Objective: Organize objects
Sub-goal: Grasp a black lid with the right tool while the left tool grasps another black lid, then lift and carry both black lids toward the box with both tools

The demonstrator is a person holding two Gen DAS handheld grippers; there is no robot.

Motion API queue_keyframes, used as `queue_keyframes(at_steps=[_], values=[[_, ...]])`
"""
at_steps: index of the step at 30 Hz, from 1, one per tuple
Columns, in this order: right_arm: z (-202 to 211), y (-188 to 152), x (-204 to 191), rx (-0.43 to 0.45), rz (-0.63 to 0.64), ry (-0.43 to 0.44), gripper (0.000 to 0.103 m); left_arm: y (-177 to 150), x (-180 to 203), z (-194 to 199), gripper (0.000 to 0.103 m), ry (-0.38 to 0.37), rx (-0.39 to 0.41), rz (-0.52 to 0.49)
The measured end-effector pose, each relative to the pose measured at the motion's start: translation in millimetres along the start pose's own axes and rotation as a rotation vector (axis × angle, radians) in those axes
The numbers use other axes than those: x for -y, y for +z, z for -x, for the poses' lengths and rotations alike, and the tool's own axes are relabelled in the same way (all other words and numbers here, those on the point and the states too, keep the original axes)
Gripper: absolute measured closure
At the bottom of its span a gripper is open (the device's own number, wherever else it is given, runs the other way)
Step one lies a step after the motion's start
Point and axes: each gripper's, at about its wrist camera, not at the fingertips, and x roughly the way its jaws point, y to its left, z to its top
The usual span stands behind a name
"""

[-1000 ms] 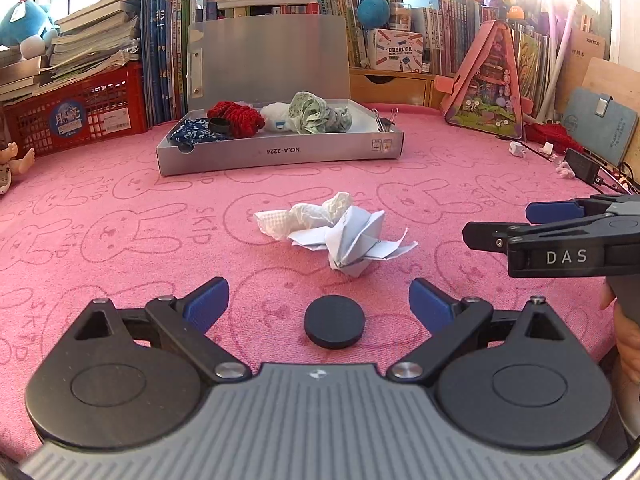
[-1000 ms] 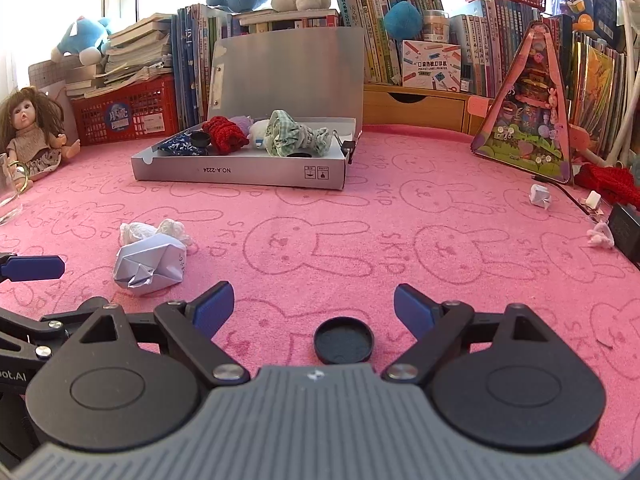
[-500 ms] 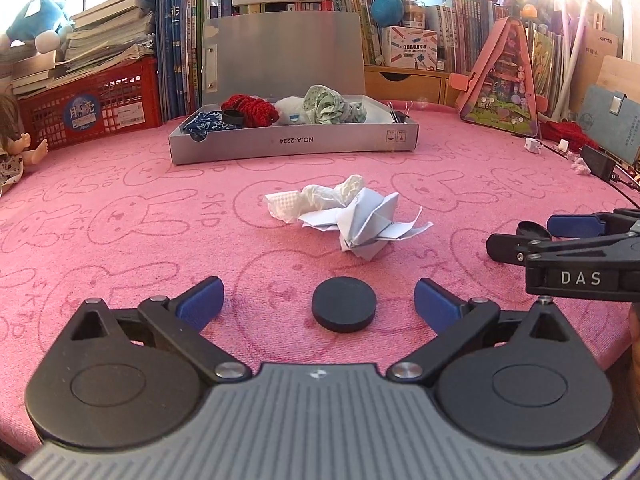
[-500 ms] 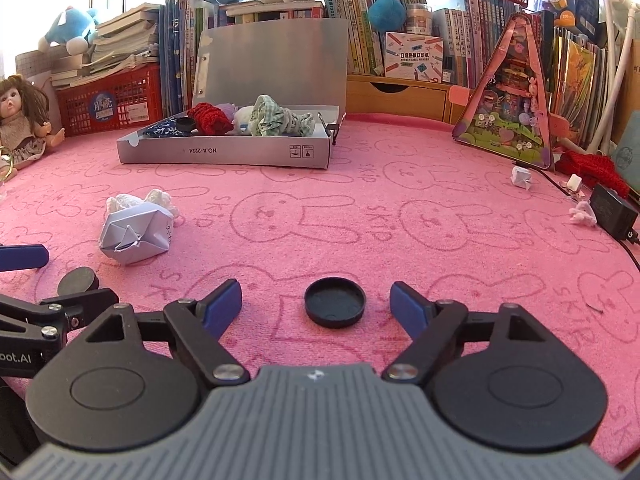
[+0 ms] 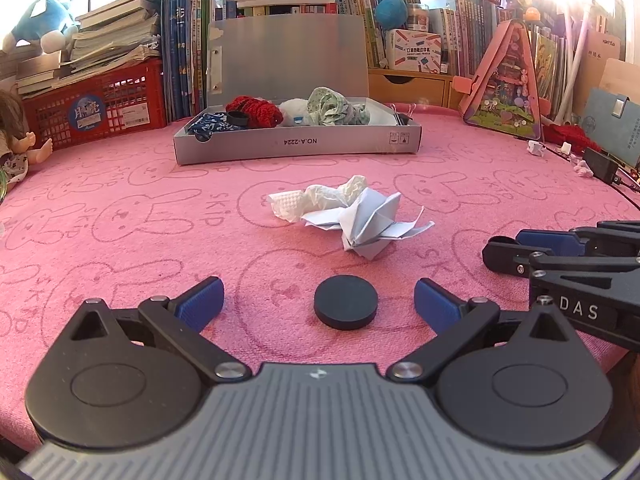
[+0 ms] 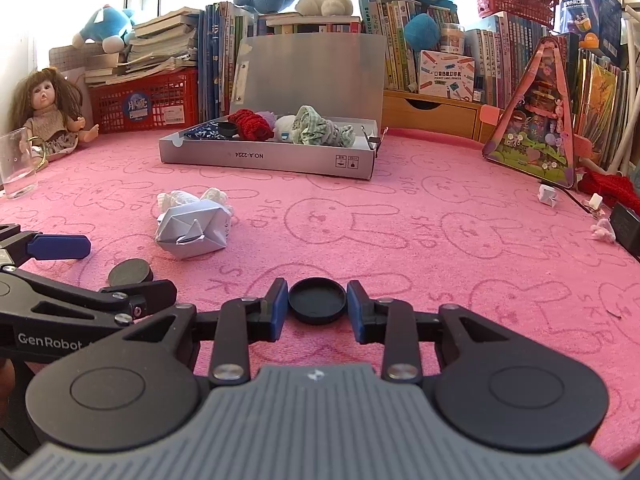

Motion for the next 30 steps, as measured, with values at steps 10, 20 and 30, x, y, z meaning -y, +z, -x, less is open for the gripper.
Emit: queue_keyframes(at_steps=[10, 20, 30], values=[[6.9, -3.9, -10.2, 0.006, 0.010, 0.021, 0.066, -0.6, 2.0, 5.2, 0.012, 0.032, 0.007, 0.017], [4.5, 1.7, -28.4, -0.006, 0.022, 0.057, 0.066, 1.3, 9.7, 12.6, 0.064, 0.013, 0.015, 0.015], [1.0, 4.2, -30.9, -0.011, 0.017, 0.069, 0.066, 1.7, 6.7, 13.2, 0.067, 0.026, 0.014, 0.037]])
